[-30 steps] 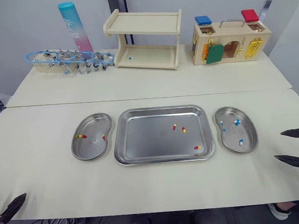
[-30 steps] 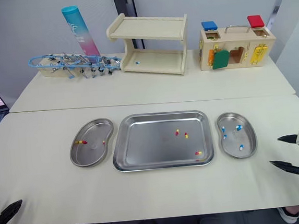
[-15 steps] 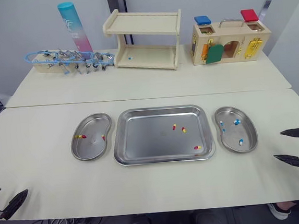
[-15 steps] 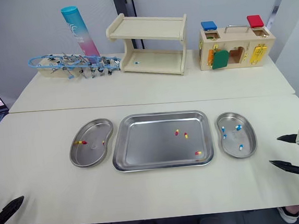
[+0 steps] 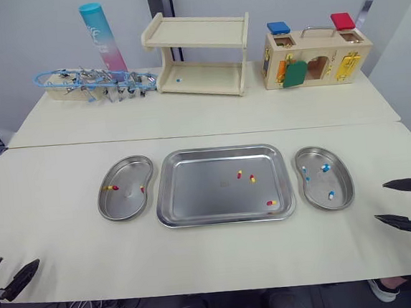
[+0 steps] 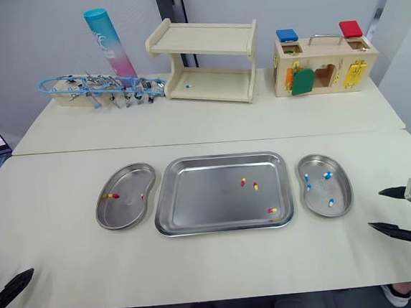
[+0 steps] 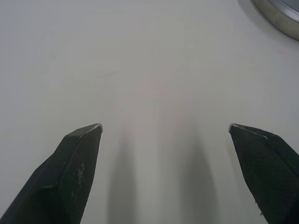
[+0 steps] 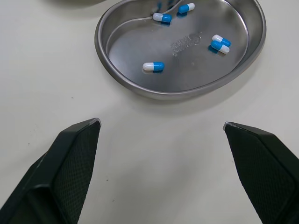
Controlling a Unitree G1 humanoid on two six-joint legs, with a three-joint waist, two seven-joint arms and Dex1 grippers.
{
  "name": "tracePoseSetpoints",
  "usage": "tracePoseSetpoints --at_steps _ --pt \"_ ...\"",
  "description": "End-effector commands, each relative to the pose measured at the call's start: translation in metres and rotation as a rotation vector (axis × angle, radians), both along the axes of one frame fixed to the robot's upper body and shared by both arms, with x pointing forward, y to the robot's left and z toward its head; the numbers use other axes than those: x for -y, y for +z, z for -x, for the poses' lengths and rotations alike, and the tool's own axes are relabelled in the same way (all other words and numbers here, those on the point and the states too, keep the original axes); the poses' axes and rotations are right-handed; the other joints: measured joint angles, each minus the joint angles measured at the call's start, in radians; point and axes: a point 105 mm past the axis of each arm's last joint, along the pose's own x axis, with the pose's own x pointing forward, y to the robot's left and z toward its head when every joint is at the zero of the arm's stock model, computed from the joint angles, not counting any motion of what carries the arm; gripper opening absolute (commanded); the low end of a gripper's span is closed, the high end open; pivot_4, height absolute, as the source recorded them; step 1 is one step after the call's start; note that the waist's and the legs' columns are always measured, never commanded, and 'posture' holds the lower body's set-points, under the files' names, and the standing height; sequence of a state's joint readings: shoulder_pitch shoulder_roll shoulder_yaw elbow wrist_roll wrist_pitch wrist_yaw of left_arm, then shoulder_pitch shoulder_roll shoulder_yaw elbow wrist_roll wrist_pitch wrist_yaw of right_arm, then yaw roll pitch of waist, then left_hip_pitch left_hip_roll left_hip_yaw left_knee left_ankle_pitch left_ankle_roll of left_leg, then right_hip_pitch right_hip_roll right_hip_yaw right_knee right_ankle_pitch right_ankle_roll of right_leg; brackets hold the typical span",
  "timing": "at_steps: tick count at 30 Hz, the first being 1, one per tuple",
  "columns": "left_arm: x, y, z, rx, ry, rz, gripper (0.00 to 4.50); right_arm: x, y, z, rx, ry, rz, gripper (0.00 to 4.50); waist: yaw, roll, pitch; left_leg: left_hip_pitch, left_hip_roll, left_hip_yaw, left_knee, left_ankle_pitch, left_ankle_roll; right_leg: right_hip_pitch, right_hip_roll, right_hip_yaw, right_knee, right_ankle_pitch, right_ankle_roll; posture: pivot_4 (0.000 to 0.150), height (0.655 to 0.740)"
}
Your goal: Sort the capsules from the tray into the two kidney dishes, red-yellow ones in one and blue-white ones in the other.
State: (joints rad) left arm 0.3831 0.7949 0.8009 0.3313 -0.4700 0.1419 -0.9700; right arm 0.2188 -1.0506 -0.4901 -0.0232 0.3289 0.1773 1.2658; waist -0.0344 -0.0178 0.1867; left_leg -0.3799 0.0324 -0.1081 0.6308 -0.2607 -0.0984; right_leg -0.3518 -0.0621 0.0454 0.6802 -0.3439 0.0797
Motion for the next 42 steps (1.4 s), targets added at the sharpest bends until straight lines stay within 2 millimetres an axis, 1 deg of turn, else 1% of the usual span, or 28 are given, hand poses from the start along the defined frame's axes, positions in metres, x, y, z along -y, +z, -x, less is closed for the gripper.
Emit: tracePoseSetpoints --at_steps 1,19,23,25,30,34,38,39,42 --pt "-0.004 0.008 -0.003 0.014 -0.007 -0.021 4.50 -0.003 0.008 0.000 0.022 0.020 0.007 4.47 0.000 0.000 0.000 0.000 0.000 0.000 0.000 0.000 0.000 0.000 0.000 0.000 0.000 0.000 0.000 0.150 0.7400" --pt "-0.007 0.010 -0.013 0.028 -0.028 -0.019 4.50 -0.005 0.007 0.001 0.027 0.014 -0.001 4.47 0.000 0.000 0.000 0.000 0.000 0.000 0.000 0.000 0.000 0.000 0.000 0.000 0.000 0.000 0.000 0.150 0.7400" --pt "-0.004 0.015 -0.019 0.046 -0.045 -0.017 4.50 -0.008 0.008 0.001 0.043 0.015 -0.013 4.47 0.000 0.000 0.000 0.000 0.000 0.000 0.000 0.000 0.000 0.000 0.000 0.000 0.000 0.000 0.000 0.150 0.7400" --pt "0.002 0.022 -0.027 0.069 -0.076 -0.014 4.50 -0.011 0.011 0.001 0.055 0.018 -0.023 4.47 0.000 0.000 0.000 0.000 0.000 0.000 0.000 0.000 0.000 0.000 0.000 0.000 0.000 0.000 0.000 0.150 0.7400" --pt "0.026 0.040 -0.051 0.114 -0.203 -0.012 4.50 -0.023 0.015 0.003 0.076 0.042 -0.048 4.47 0.003 0.000 0.000 0.000 0.000 0.000 0.000 0.000 0.000 0.001 0.000 0.000 0.001 0.000 0.000 0.150 0.7400" --pt "0.045 0.052 -0.064 0.136 -0.293 -0.017 4.50 -0.040 0.022 0.005 0.103 0.084 -0.071 4.47 0.002 0.000 0.000 0.000 0.000 0.000 0.000 0.000 0.000 0.001 0.000 0.000 0.001 0.000 0.000 0.150 0.7400" --pt "0.080 0.066 -0.081 0.166 -0.445 -0.037 4.50 -0.062 0.030 0.007 0.127 0.128 -0.122 4.47 0.001 0.000 -0.001 0.000 0.000 -0.001 0.000 0.000 0.000 0.001 0.000 -0.001 0.001 0.000 0.000 0.150 0.7400" --pt "0.098 0.073 -0.089 0.188 -0.503 -0.043 4.50 -0.068 0.032 0.006 0.140 0.134 -0.142 4.47 0.002 0.000 0.000 0.000 0.000 -0.001 0.001 0.000 0.000 0.001 0.000 -0.001 0.001 0.000 0.000 0.150 0.7400" --pt "0.137 0.087 -0.103 0.219 -0.630 -0.042 4.50 -0.082 0.035 0.006 0.162 0.147 -0.175 4.47 0.004 0.000 -0.001 0.000 0.000 -0.001 0.001 0.000 0.000 0.001 0.000 -0.001 0.001 0.000 0.000 0.150 0.7400"
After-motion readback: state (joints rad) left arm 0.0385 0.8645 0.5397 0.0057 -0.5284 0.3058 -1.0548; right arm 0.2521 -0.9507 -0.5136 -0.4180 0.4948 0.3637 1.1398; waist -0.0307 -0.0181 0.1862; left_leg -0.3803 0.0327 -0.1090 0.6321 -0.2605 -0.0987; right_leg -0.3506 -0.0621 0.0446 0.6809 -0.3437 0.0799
